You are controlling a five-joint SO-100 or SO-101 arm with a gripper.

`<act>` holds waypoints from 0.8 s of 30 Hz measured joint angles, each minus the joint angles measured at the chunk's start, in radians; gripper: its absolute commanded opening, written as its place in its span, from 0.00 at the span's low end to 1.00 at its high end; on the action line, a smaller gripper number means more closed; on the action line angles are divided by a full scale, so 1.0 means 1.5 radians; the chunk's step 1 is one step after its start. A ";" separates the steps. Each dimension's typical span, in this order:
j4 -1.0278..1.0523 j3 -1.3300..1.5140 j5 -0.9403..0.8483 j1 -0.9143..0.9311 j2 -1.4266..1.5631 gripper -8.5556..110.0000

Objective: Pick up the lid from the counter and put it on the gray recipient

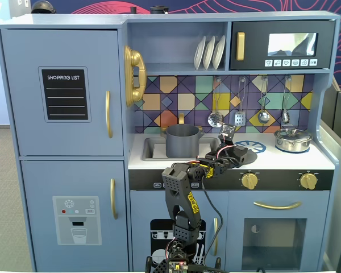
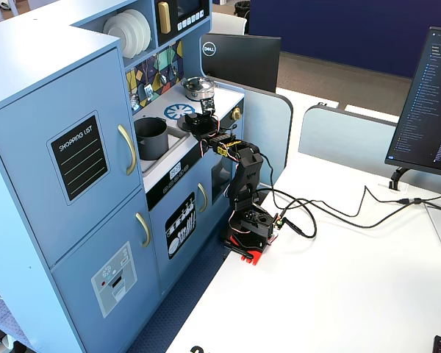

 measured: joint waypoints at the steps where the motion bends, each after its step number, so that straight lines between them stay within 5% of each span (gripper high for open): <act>1: 0.000 0.000 0.000 0.000 0.000 0.07; 24: 0.129 -0.194 -0.025 -0.059 0.043 0.07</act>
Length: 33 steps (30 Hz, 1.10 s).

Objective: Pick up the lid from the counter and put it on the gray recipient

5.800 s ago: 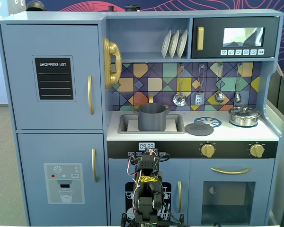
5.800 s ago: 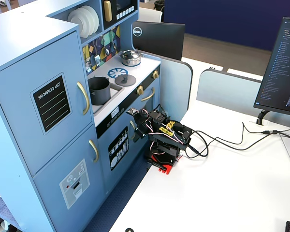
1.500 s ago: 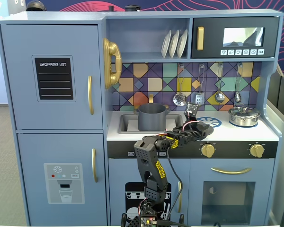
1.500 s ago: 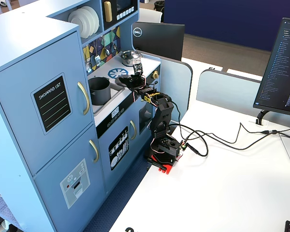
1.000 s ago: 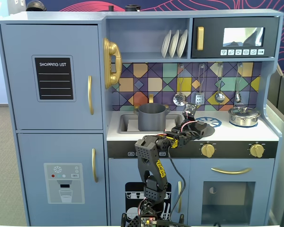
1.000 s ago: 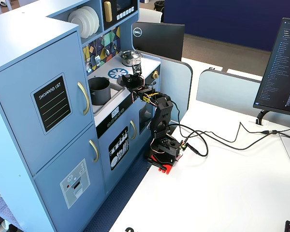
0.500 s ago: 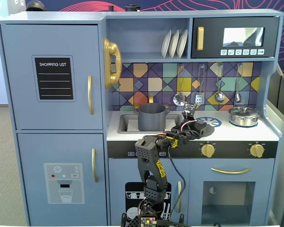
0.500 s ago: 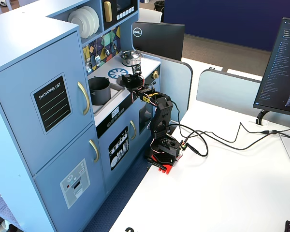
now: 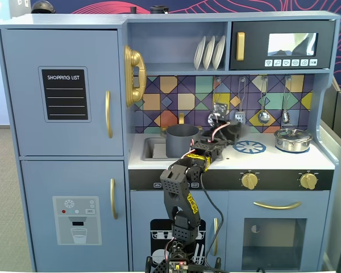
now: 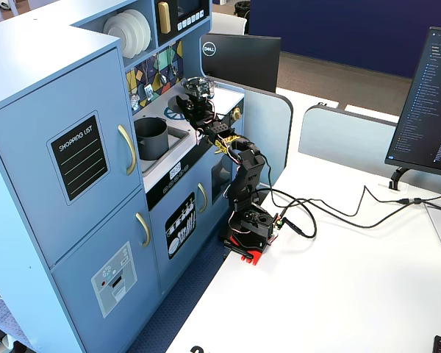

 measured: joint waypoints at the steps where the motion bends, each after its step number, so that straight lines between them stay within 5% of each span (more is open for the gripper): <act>1: 0.009 -0.011 0.000 -0.006 0.003 0.07; 19: 0.184 -0.090 -0.001 -0.195 0.066 0.07; 33: 0.195 -0.094 0.016 -0.283 0.066 0.07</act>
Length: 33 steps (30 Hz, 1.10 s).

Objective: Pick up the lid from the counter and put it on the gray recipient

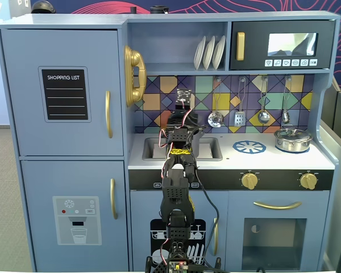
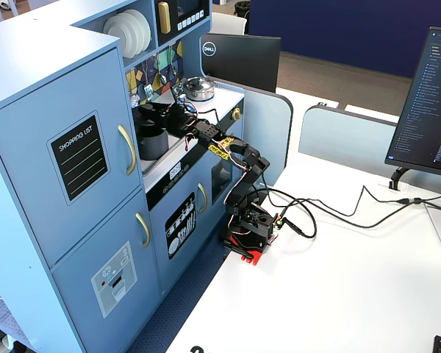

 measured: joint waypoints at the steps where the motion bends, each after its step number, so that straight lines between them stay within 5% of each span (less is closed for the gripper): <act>1: 0.000 0.000 0.000 -0.002 0.000 0.07; 33: -0.022 0.057 0.014 0.005 -0.022 0.07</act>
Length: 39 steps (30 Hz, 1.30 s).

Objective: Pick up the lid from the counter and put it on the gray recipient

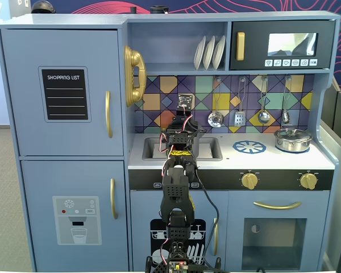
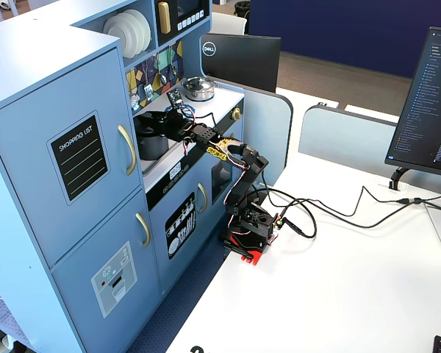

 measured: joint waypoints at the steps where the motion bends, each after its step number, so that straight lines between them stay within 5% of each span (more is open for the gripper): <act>1: 0.000 0.005 0.000 0.000 0.000 0.07; 22: -0.003 0.047 0.000 -0.008 0.038 0.07; 31: -0.002 0.048 0.000 -0.014 0.038 0.46; 39: 0.000 0.048 -0.043 0.010 0.070 0.48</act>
